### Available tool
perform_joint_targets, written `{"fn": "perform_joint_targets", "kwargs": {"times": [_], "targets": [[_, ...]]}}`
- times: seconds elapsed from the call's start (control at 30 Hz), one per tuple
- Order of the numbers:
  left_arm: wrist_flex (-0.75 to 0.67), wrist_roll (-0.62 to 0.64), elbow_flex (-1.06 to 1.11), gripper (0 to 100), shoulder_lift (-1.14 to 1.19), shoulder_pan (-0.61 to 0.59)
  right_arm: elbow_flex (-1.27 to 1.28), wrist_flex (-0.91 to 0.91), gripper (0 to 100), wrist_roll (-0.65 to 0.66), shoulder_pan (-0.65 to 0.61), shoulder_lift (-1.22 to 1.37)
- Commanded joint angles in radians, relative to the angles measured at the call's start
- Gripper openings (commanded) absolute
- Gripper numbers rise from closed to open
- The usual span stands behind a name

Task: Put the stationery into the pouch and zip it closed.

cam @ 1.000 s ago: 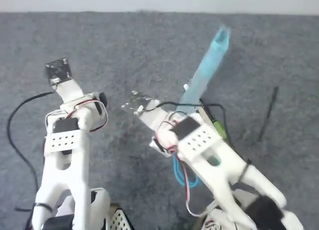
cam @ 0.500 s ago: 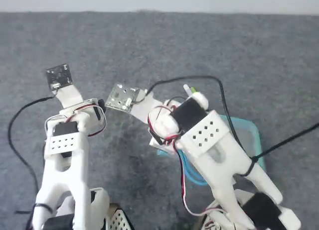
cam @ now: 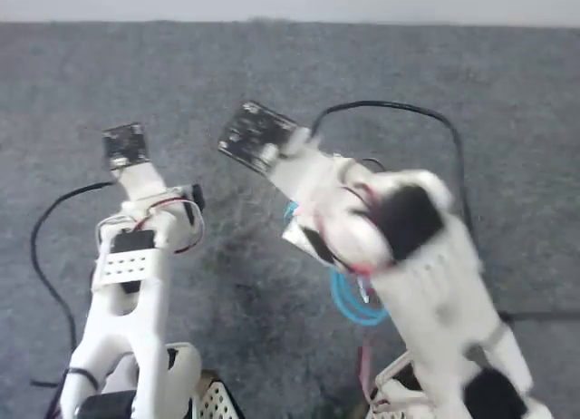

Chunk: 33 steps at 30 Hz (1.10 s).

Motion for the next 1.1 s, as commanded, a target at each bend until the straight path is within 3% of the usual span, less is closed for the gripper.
{"fn": "perform_joint_targets", "kwargs": {"times": [0.0, 0.33, 0.4, 0.6, 0.7, 0.8, 1.07], "targets": [[-0.028, -0.026, -0.005, 20, -0.041, 0.051, 0.075, -0.090, 0.6, -0.015, 0.048, -0.183], [-0.032, -0.029, -0.005, 20, -0.041, 0.049, 0.617, -0.378, 1.3, -0.009, 0.093, -0.234], [-0.032, -0.029, -0.005, 20, -0.043, 0.035, 0.697, -0.406, 7.9, -0.009, 0.091, -0.237], [-0.095, -0.028, -0.002, 20, -0.041, -0.034, 0.787, -0.389, 41.7, 0.063, -0.012, -0.246], [-0.095, -0.028, -0.002, 20, -0.041, -0.034, 0.776, -0.355, 49.8, 0.064, -0.010, -0.254], [-0.095, -0.028, -0.002, 20, -0.041, -0.037, 0.772, -0.346, 50.0, 0.035, 0.101, -0.295], [-0.101, -0.028, 0.005, 20, -0.041, -0.031, 0.898, -0.338, 41.5, 0.087, 0.654, -0.335]]}}
